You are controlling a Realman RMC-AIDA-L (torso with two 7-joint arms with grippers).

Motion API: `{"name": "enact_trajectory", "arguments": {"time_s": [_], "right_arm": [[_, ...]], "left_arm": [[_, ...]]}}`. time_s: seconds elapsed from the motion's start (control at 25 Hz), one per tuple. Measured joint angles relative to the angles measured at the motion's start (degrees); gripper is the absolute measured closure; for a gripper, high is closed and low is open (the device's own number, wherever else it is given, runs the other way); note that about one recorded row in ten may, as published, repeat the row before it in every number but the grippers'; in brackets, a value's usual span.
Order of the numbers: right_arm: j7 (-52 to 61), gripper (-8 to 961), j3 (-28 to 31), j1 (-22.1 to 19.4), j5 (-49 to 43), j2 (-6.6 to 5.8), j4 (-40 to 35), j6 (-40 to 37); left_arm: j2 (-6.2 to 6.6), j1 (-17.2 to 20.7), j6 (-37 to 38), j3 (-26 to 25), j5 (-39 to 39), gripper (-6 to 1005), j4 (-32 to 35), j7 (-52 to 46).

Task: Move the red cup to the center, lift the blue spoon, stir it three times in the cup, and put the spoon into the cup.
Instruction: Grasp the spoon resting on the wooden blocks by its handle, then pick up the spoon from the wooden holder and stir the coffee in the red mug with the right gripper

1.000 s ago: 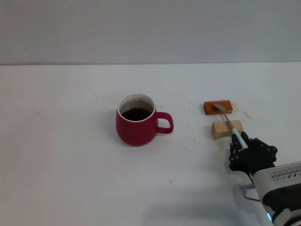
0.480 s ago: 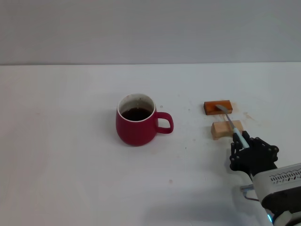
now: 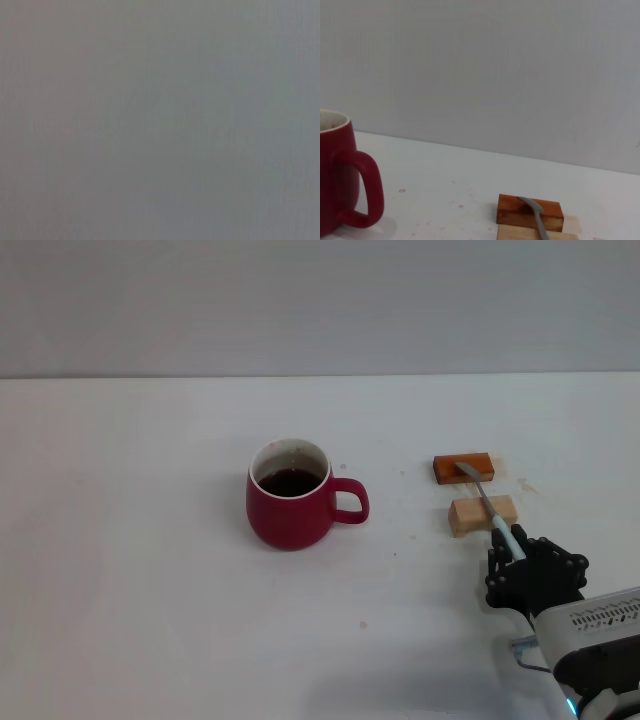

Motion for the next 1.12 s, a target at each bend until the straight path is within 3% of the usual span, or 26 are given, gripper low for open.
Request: {"name": "enact_trajectory", "arguments": {"time_s": [1.12], "right_arm": [[-0.26,815,-0.70,0.27,1.91,-0.34,-0.19,0.22]], "left_arm": [[-0.39,-0.01,0.93,-0.01,0.00,136,0.00,-0.32]]}}
